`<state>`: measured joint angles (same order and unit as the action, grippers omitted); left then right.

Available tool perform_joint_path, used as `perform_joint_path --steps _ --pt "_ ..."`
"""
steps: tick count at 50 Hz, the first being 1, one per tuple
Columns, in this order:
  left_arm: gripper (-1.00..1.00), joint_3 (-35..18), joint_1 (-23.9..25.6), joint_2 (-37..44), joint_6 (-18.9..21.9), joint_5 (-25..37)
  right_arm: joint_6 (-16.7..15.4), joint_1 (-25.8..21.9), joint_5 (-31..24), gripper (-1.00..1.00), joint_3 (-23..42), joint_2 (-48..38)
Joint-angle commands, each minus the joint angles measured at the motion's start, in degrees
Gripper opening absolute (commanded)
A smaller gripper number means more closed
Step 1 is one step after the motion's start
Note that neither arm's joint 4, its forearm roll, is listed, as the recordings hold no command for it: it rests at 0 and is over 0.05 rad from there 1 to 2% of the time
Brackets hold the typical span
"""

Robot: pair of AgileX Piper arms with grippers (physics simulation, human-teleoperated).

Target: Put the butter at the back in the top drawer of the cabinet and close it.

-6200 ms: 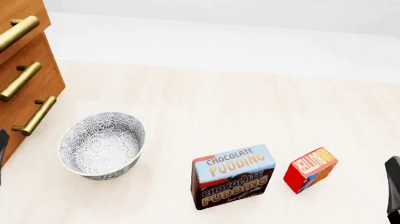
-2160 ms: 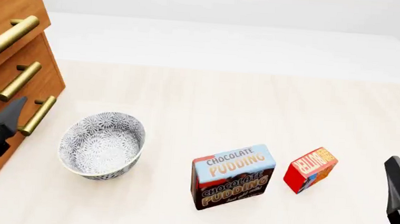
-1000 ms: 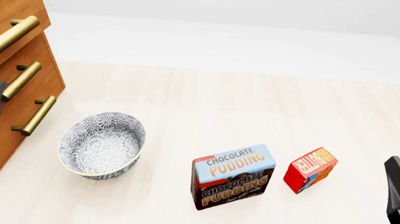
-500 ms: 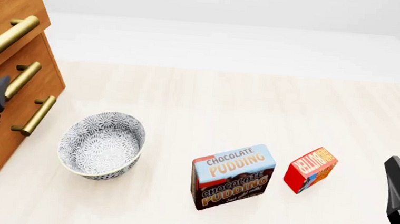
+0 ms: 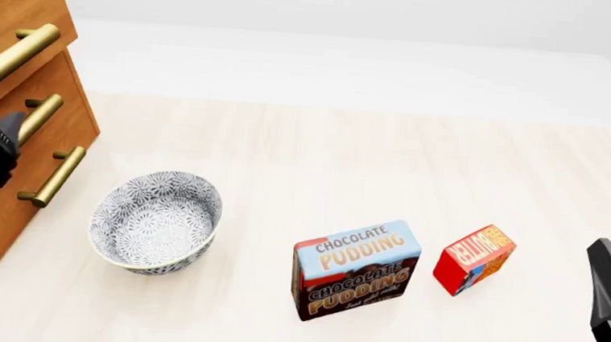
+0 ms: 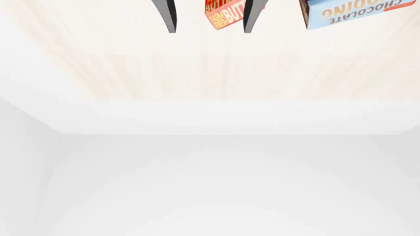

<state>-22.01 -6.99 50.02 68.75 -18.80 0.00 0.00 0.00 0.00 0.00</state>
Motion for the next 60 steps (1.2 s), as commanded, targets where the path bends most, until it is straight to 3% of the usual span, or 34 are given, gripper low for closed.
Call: perform_joint_path --steps 1,60 --pt "1.0 0.0 -0.3 3.3 -0.1 -2.7 0.0 0.0 0.0 1.0 0.0 0.0" --pt "1.0 -3.5 -1.6 10.6 -1.6 -5.0 0.0 0.0 0.0 1.0 0.0 0.0"
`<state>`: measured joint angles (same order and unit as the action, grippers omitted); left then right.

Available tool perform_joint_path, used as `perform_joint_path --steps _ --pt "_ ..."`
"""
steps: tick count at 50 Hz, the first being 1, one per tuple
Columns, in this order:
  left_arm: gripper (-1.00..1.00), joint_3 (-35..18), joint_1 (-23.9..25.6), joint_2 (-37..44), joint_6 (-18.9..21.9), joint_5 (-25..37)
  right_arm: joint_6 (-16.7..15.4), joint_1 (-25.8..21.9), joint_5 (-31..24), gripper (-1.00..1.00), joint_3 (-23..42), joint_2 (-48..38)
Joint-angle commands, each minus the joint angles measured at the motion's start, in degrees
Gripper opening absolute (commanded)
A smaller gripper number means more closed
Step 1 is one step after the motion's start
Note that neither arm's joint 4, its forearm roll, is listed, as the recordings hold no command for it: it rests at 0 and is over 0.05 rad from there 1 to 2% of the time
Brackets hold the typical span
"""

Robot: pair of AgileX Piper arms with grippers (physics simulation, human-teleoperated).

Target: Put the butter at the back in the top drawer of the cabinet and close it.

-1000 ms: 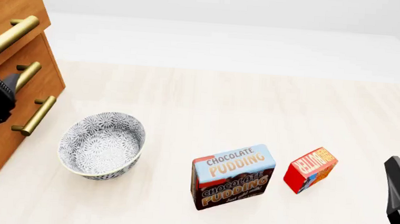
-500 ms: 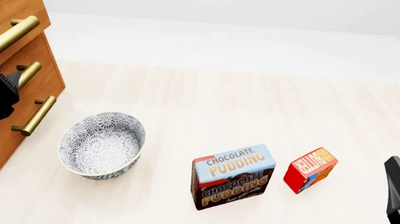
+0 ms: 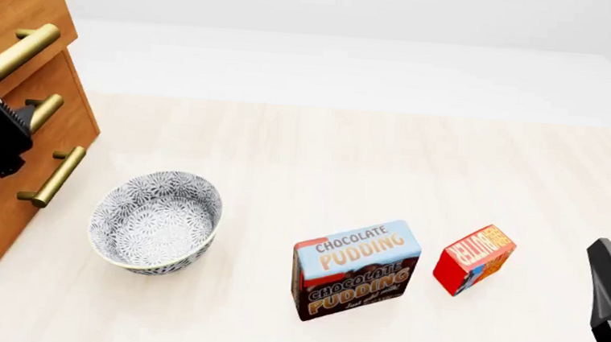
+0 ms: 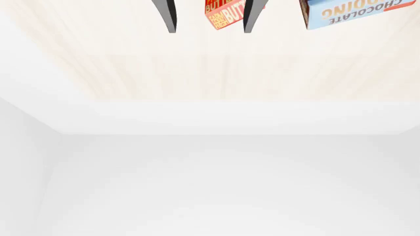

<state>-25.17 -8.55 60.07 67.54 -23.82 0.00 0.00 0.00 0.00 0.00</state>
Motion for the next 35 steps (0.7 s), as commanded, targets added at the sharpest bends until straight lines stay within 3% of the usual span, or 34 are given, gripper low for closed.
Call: perform_joint_path --steps 1,10,11,35 --pt "1.0 -0.4 0.0 0.5 -0.4 0.1 0.0 0.0 0.0 1.0 0.0 0.0" --pt "1.0 0.0 -0.1 0.5 -0.5 -0.4 0.0 0.0 0.0 1.0 0.0 0.0" --pt "-1.0 0.1 -0.1 0.5 -0.4 -0.5 0.0 0.0 0.0 1.0 0.0 0.0" --pt "-1.0 0.2 -0.8 -0.7 -0.6 0.9 0.0 0.0 0.0 1.0 0.0 0.0"
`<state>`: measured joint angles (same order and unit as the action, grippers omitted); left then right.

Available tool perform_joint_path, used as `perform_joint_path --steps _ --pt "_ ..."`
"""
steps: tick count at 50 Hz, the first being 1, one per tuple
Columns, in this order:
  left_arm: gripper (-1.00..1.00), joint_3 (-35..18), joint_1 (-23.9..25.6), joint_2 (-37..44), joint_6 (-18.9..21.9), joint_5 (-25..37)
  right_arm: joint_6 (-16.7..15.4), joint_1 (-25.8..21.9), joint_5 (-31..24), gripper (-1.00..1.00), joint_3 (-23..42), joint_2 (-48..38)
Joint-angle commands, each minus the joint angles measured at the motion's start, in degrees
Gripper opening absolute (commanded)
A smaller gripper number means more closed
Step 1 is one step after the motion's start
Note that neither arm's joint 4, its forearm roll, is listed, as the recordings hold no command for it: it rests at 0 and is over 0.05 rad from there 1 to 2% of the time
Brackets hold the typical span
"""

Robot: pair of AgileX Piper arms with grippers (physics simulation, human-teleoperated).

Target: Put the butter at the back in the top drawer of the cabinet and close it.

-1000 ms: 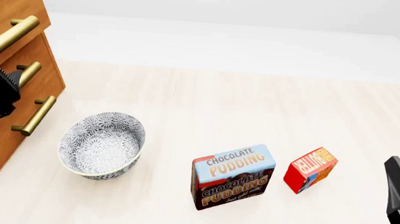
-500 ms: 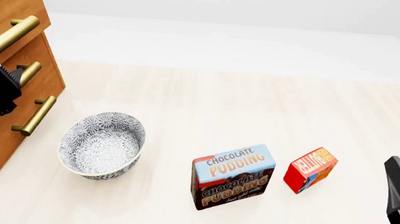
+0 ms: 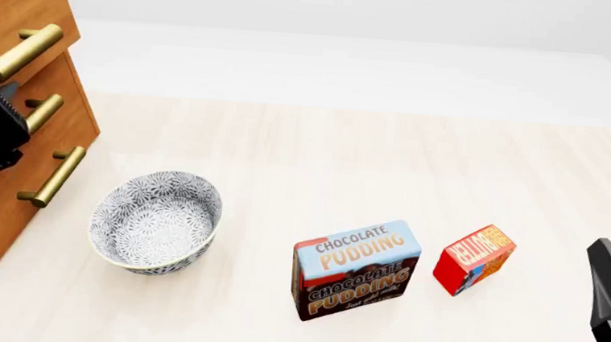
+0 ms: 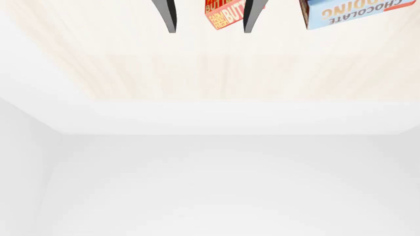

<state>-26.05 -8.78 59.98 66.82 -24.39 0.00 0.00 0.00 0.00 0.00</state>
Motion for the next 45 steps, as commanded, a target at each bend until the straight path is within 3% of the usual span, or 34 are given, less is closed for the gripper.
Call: perform_joint_path --steps 1,45 --pt "-1.0 1.1 -0.5 -0.7 0.1 1.5 0.0 0.0 0.0 1.0 0.0 0.0" --pt "-1.0 0.7 8.8 -3.0 0.1 4.3 0.0 0.0 0.0 1.0 0.0 0.0"
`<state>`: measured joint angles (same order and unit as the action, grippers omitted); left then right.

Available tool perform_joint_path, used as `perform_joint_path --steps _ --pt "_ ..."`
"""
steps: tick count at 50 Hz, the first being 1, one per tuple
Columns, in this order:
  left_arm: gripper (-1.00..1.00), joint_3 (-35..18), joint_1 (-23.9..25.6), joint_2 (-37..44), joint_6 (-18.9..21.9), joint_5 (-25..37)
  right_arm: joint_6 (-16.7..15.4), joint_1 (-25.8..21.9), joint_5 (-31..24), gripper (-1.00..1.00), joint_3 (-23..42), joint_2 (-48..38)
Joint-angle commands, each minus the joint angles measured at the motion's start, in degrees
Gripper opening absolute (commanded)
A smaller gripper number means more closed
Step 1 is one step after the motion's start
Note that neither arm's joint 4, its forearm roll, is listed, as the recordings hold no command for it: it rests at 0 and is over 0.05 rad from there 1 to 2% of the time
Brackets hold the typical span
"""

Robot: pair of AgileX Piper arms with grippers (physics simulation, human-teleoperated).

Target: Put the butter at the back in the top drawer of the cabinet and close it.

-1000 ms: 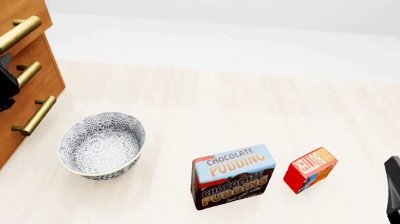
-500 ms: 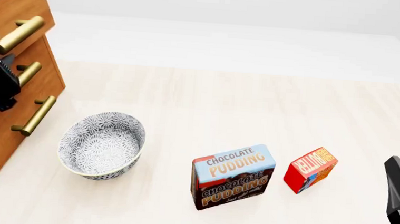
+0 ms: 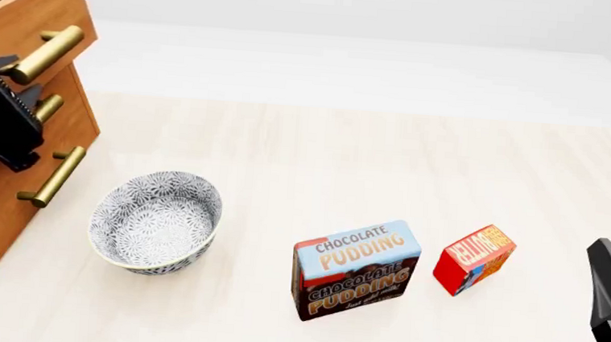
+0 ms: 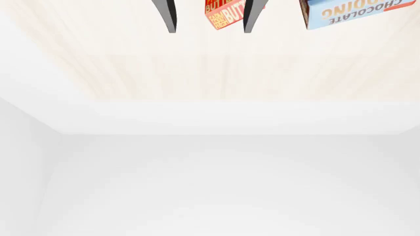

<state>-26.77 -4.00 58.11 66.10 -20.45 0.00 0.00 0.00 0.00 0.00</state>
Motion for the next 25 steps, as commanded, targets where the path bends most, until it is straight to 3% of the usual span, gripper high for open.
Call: perform_joint_path --steps 1,25 --pt "-1.0 1.4 4.3 -1.0 0.7 0.5 0.0 0.0 0.0 1.0 0.0 0.0" --pt "-1.0 -1.0 9.6 1.7 0.5 0.2 0.0 0.0 0.0 1.0 0.0 0.0"
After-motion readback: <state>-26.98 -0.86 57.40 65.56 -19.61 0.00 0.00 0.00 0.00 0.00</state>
